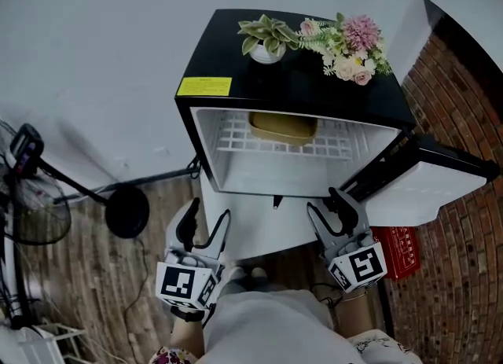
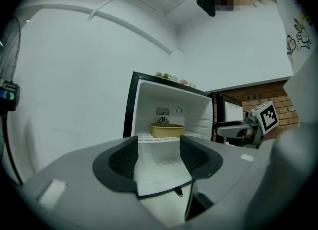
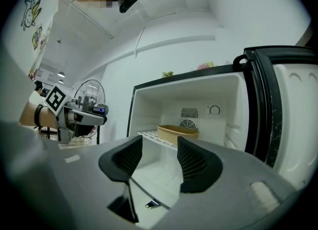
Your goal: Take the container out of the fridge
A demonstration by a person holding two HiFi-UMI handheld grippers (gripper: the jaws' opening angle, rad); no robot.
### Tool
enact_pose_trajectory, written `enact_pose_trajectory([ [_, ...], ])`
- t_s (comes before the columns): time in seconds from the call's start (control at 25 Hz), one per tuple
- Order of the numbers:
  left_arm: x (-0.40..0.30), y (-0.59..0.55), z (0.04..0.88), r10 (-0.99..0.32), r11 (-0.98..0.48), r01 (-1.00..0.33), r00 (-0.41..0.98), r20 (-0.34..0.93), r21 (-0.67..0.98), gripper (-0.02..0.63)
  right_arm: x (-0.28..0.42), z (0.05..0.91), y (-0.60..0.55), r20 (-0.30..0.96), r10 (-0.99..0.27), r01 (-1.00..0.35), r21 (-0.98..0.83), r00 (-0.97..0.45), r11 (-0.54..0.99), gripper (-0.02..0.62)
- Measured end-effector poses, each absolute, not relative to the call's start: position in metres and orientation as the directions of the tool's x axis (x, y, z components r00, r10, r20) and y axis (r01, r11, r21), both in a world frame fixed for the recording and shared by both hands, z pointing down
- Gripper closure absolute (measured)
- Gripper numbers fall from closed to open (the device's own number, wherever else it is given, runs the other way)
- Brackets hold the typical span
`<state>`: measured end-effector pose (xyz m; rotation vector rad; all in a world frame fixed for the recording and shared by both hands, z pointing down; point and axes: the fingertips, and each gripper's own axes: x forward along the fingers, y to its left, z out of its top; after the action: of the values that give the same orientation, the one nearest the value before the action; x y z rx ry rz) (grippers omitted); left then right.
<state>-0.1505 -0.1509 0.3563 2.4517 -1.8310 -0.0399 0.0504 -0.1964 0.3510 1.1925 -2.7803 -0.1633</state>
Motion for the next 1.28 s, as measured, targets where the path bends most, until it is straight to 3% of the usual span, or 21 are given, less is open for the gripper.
enact_pose_trajectory([
  [0.64,-0.144,-0.166,0.364,-0.931,-0.359,-0.929,0.364,0.043,0.090,0.354,0.037,0.345,-0.223,0.097,-0.740,-0.696,0.275,-0.666,0.663,0.380],
  [1.28,-0.137,-0.171,0.366,-0.922,-0.381,-0.920,0.385,0.034,0.094,0.359,-0.006,0.349,-0.258,0.187,-0.684,-0.565,0.436,-0.705,0.701,0.380],
])
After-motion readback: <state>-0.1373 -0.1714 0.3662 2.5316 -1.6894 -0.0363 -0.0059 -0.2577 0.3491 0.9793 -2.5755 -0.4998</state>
